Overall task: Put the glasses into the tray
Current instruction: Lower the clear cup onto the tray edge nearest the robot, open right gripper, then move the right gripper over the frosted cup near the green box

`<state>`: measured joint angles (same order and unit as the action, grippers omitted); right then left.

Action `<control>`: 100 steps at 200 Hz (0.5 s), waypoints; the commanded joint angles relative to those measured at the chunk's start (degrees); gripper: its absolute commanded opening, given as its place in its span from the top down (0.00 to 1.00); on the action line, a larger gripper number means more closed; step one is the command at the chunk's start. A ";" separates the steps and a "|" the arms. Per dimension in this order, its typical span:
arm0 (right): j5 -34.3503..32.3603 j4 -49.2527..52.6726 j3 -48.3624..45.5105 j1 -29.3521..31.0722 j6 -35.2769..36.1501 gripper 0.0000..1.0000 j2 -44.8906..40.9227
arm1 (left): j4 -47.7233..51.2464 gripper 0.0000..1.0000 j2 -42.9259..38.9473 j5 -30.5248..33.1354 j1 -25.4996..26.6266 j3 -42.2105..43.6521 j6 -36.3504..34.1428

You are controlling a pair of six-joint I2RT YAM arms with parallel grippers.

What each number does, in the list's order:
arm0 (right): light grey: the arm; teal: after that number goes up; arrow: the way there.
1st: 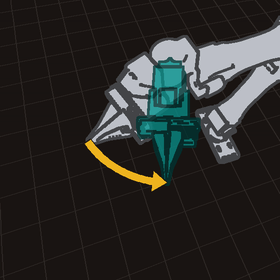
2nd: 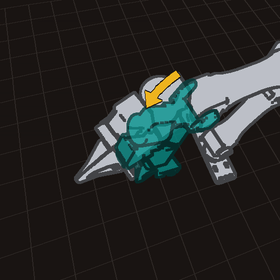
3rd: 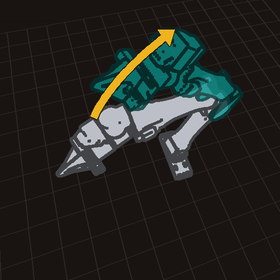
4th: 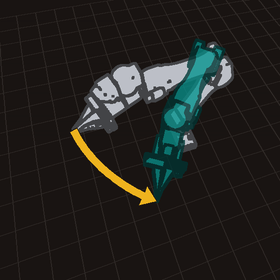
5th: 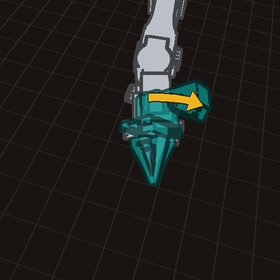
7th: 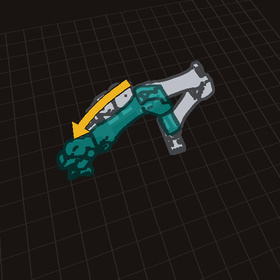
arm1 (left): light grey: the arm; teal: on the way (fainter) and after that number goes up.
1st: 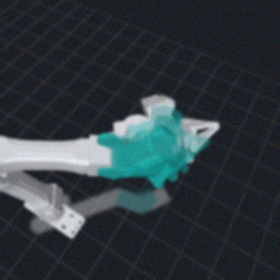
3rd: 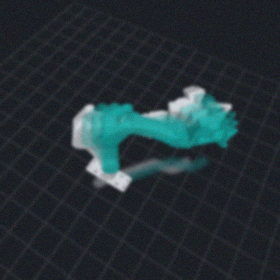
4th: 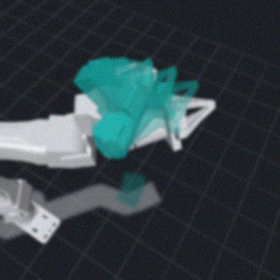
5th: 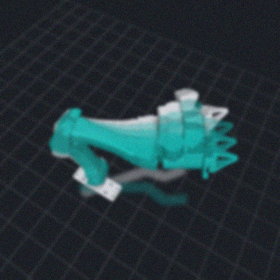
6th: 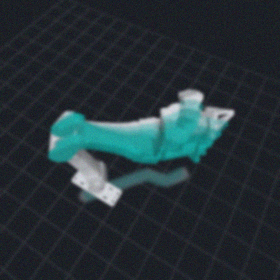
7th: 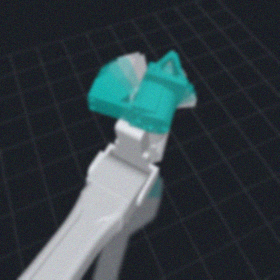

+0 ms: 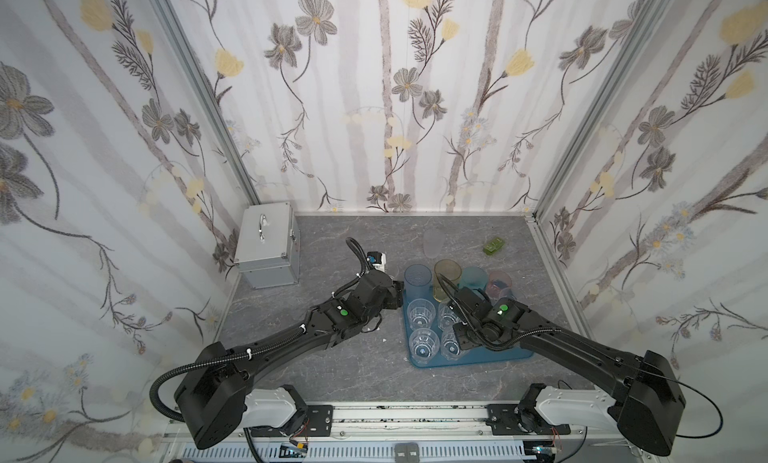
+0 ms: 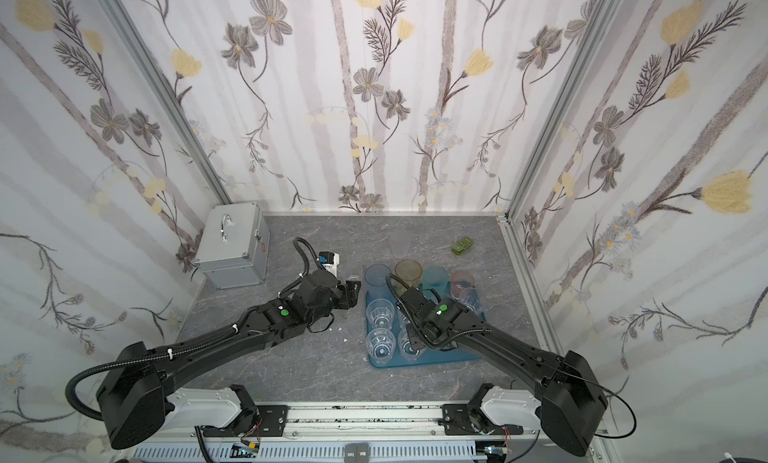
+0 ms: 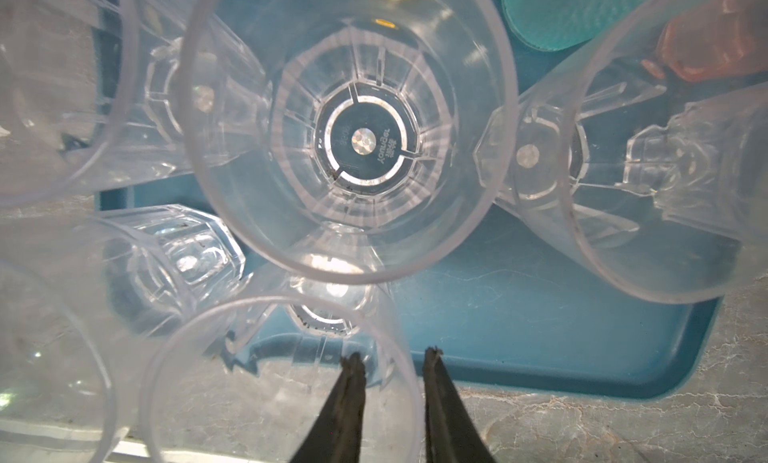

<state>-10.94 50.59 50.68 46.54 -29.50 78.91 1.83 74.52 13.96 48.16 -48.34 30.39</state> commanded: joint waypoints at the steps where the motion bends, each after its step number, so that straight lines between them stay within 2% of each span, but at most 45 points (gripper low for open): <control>1: -1.69 2.04 2.98 0.12 0.26 0.69 -1.59 | -1.83 0.31 -0.34 1.40 -0.02 0.26 0.02; 30: -3.05 6.46 9.07 -0.03 1.80 0.57 -2.87 | -1.83 0.31 -0.93 1.41 -0.09 -0.22 -0.22; 66: -6.18 7.29 16.35 -2.41 5.46 0.36 -1.39 | -1.82 0.28 -2.21 2.55 -0.08 -0.97 -1.54; 100: -6.79 1.41 21.42 -6.89 8.72 0.23 3.15 | -1.74 0.11 -2.20 5.26 -0.09 -0.88 -3.44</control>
<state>-15.55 57.21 69.28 41.85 -24.16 79.46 1.39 72.58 16.05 48.16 -48.86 28.67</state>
